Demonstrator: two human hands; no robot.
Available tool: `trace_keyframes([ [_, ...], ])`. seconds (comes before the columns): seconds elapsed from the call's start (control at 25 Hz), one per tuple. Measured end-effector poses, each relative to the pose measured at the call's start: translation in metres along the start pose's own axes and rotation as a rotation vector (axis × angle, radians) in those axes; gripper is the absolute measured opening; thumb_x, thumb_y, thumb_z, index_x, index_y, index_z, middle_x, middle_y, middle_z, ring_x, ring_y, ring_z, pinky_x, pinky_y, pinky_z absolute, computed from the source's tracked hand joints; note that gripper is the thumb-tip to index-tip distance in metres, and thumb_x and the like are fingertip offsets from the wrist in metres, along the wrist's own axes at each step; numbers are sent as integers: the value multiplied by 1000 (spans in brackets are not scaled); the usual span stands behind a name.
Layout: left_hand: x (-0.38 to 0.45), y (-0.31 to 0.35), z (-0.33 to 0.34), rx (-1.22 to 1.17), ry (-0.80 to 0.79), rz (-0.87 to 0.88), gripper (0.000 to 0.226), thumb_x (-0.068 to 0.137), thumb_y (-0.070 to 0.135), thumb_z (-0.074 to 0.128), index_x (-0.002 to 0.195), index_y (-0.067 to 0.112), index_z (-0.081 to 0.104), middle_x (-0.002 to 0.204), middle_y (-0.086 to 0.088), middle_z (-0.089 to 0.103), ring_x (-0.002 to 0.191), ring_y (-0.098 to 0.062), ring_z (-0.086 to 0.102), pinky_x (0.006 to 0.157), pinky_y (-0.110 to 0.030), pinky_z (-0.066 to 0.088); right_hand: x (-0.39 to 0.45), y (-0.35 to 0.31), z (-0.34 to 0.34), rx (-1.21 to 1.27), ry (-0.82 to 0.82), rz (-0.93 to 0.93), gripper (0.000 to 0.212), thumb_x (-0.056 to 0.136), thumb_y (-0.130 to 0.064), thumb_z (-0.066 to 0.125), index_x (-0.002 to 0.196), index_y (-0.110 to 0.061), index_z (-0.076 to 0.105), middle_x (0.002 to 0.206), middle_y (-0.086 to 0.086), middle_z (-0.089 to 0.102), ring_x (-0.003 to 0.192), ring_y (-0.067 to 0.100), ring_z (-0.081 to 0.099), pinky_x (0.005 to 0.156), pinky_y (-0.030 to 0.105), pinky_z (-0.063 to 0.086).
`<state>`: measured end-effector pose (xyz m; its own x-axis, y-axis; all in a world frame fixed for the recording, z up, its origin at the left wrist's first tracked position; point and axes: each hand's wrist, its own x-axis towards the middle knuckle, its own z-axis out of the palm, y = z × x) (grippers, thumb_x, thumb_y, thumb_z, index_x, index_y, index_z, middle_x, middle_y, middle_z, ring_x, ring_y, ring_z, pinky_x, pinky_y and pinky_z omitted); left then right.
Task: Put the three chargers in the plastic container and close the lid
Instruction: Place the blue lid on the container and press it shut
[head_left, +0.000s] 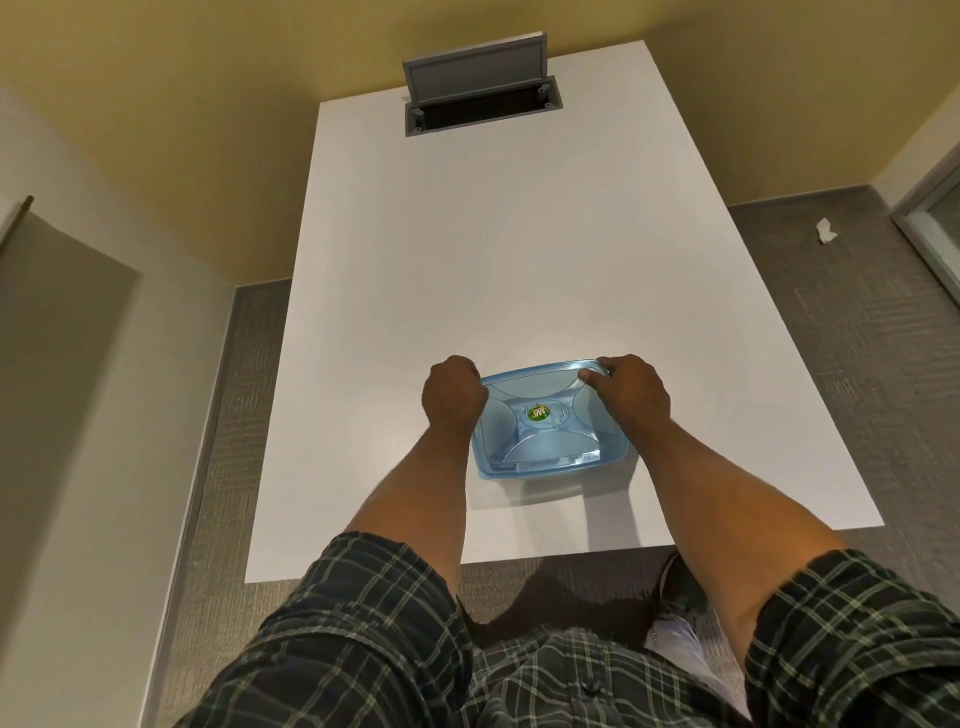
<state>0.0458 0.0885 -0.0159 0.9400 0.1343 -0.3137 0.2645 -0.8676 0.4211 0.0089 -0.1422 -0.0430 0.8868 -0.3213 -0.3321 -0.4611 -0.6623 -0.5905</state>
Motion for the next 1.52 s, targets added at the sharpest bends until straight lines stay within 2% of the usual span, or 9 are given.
trace_keyframes([
  [0.08,-2,3,-5,210,-102,137,27,82,6,61,106,5,73,109,-14,73,105,-35,69,83,-34,55,-1,-1,-1,-4,13,-5,37,93,-49,62,114,-21,74,113,5,72,107,30,65,83,35,49],
  [0.16,0,2,-11,366,-254,231,37,87,24,66,121,9,65,123,-11,68,116,-33,64,88,-34,52,0,-2,-1,-12,15,-7,35,91,-51,63,103,-20,76,105,4,73,100,29,65,77,34,47],
  [0.24,2,-3,-15,438,-446,284,88,79,51,79,147,10,43,148,-9,52,134,-29,53,105,-39,49,0,-2,-2,-37,18,5,36,90,-53,63,103,-22,75,105,2,73,100,30,66,76,33,45],
  [0.32,-1,-5,-20,500,-582,286,143,59,61,91,163,10,6,169,-1,20,148,-25,40,117,-44,42,0,-3,-3,-55,28,19,37,89,-53,64,108,-22,74,111,2,72,104,31,65,79,35,45],
  [0.4,-5,-8,-21,582,-614,316,165,50,59,96,162,11,-15,172,6,-2,150,-22,38,116,-45,43,2,-4,-2,-63,23,29,39,89,-53,65,111,-22,73,113,3,72,105,32,65,79,35,45],
  [0.64,-12,-4,-18,662,-546,344,168,48,54,98,161,8,-17,171,0,7,142,-28,49,109,-43,47,5,-3,-3,-74,-13,47,47,90,-55,63,126,-25,68,123,3,70,115,30,63,88,35,47],
  [1.0,-19,10,-7,793,-438,344,163,42,54,100,160,-4,2,148,-13,40,118,-29,64,96,-39,56,18,-13,-17,-145,-92,82,38,88,-51,65,109,-21,75,111,7,73,105,33,67,84,34,48],
  [1.28,-18,10,-9,793,-432,337,168,44,52,100,160,-4,-8,154,-11,35,120,-29,64,95,-39,56,42,-12,-30,-40,-215,159,44,82,-44,74,91,-1,72,83,14,77,80,32,76,88,42,58],
  [1.52,-19,8,-10,775,-438,335,167,43,50,101,160,-2,-6,154,-11,35,120,-31,63,96,-41,56,53,-3,-20,91,-222,231,48,74,-40,83,91,4,73,79,16,77,73,32,77,84,46,61],
])
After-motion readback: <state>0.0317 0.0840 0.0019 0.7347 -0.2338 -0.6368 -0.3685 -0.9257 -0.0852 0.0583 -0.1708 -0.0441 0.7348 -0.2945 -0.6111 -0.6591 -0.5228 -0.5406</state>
